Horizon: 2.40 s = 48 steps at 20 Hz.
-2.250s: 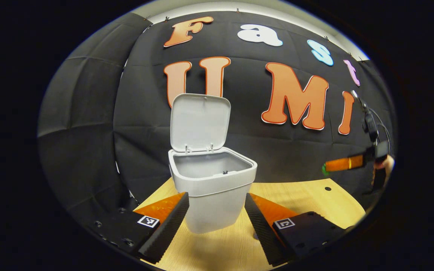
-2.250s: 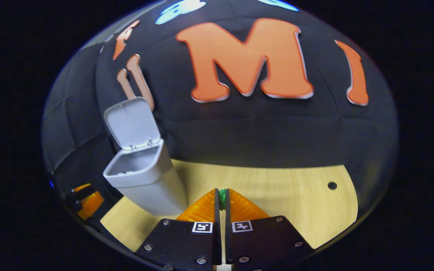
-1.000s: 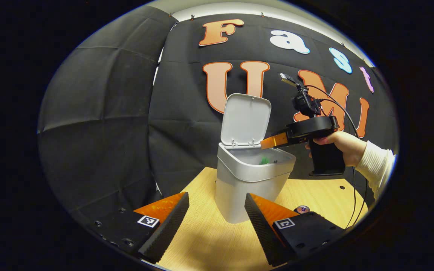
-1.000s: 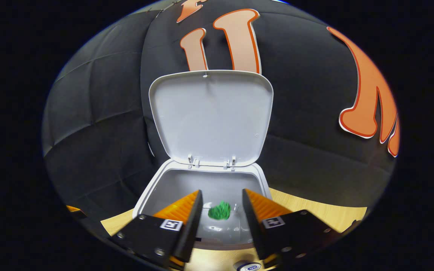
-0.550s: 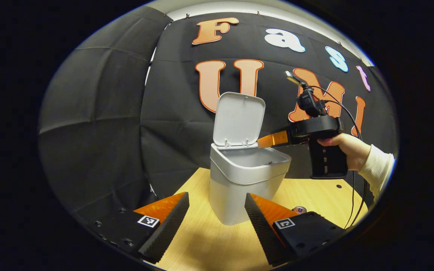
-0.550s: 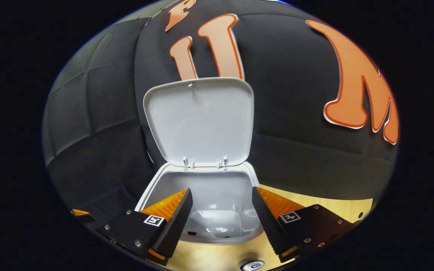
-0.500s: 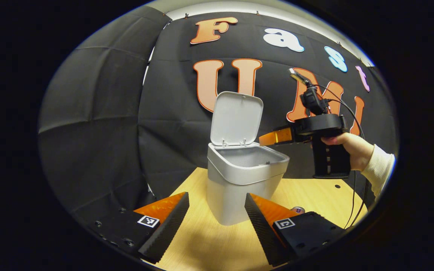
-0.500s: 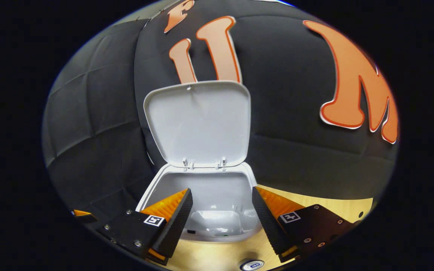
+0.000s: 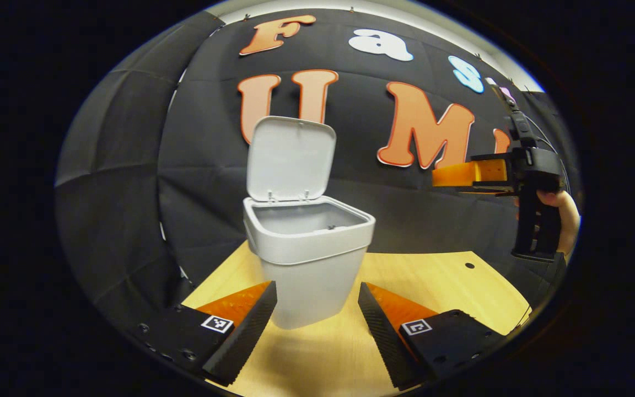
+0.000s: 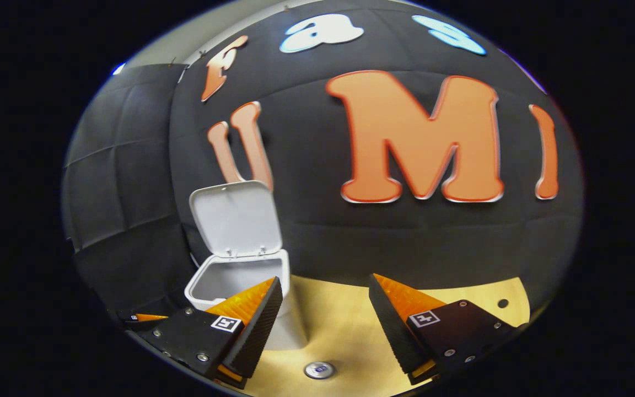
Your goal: Press the lid of the desktop garbage bin to open it, pick up the crumpled paper on the desktop and throw it into the bin, then pick up the pop can on the desktop and drop it into the bin, and finally close the garbage bin lid.
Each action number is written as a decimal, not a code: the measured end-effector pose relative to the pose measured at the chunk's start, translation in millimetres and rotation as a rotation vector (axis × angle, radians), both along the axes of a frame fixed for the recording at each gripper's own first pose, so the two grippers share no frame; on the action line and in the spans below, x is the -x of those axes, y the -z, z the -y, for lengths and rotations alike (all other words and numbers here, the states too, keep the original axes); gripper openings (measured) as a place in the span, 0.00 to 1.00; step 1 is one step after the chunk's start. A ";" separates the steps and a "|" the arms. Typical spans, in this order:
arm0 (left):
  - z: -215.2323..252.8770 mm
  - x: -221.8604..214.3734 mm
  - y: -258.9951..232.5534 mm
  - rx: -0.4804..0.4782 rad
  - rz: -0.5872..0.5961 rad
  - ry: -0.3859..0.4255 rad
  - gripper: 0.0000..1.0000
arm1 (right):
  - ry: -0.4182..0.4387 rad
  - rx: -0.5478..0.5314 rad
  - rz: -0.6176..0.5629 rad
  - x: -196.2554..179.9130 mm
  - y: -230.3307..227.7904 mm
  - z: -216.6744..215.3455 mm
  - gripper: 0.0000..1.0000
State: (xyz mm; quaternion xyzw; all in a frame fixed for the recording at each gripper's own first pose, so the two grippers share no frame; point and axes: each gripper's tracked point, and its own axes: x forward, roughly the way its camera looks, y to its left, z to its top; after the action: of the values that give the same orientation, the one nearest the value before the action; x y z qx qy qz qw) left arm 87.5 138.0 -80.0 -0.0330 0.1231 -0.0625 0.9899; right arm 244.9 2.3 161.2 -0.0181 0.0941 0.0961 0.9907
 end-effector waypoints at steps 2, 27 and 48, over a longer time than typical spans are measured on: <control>25.2 -2.8 12.1 -0.007 -0.021 0.041 0.94 | 0.097 0.029 0.024 18.3 4.0 51.7 0.94; 175.0 -48.3 190.2 -0.109 -0.443 0.205 0.97 | 0.402 0.041 -0.061 103.6 60.7 265.6 0.94; 177.3 -69.5 196.0 -0.137 -0.419 0.267 0.85 | 0.414 0.037 -0.103 96.7 72.1 255.9 0.94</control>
State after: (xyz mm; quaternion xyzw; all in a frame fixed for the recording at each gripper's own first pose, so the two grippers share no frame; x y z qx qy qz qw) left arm 156.9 -39.3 -276.0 0.0383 0.3325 -0.1761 0.9257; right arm 148.3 -253.6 89.1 -0.0115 0.1479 -0.1102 0.9828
